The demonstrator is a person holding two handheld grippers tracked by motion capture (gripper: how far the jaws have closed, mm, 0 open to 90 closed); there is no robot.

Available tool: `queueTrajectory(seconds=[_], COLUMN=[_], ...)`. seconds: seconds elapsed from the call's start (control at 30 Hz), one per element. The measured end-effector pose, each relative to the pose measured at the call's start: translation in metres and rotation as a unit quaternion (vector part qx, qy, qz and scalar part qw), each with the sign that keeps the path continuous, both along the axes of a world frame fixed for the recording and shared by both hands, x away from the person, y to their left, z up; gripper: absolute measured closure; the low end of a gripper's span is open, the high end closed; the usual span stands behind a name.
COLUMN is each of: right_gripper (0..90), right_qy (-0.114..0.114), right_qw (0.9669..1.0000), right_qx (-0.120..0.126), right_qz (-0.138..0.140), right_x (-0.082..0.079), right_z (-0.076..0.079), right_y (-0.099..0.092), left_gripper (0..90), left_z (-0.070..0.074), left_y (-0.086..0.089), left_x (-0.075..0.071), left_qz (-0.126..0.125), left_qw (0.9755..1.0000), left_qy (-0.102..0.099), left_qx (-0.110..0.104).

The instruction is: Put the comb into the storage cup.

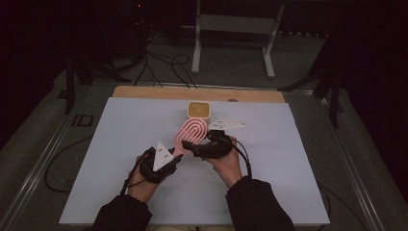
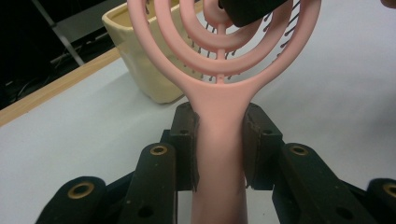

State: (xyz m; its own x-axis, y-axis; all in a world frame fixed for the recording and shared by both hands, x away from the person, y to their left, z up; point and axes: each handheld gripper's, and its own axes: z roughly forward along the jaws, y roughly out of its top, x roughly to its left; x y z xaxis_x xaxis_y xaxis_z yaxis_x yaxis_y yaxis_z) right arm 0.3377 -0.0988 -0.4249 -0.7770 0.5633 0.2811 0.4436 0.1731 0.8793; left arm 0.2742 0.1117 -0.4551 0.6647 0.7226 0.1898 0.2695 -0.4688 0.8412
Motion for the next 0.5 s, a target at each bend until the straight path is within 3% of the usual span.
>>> queueTrajectory(seconds=[0.27,0.5], right_gripper=[44.5,53.1], right_qy=[0.004,0.026], right_qw=[1.0000,0.9995], right_qx=[-0.006,0.020], right_qz=[-0.001,0.005], right_x=[0.0000,0.0023], right_z=[0.0000,-0.0001], right_y=[0.0026,0.0022], left_gripper=[69.8,69.9], left_z=[-0.0010,-0.0022], left_y=[0.0005,-0.0009], left_x=[0.0002,0.0005], left_qz=[-0.004,-0.004], left_qw=[1.0000,1.0000], left_qy=[0.001,0.005], left_qx=[-0.002,-0.004])
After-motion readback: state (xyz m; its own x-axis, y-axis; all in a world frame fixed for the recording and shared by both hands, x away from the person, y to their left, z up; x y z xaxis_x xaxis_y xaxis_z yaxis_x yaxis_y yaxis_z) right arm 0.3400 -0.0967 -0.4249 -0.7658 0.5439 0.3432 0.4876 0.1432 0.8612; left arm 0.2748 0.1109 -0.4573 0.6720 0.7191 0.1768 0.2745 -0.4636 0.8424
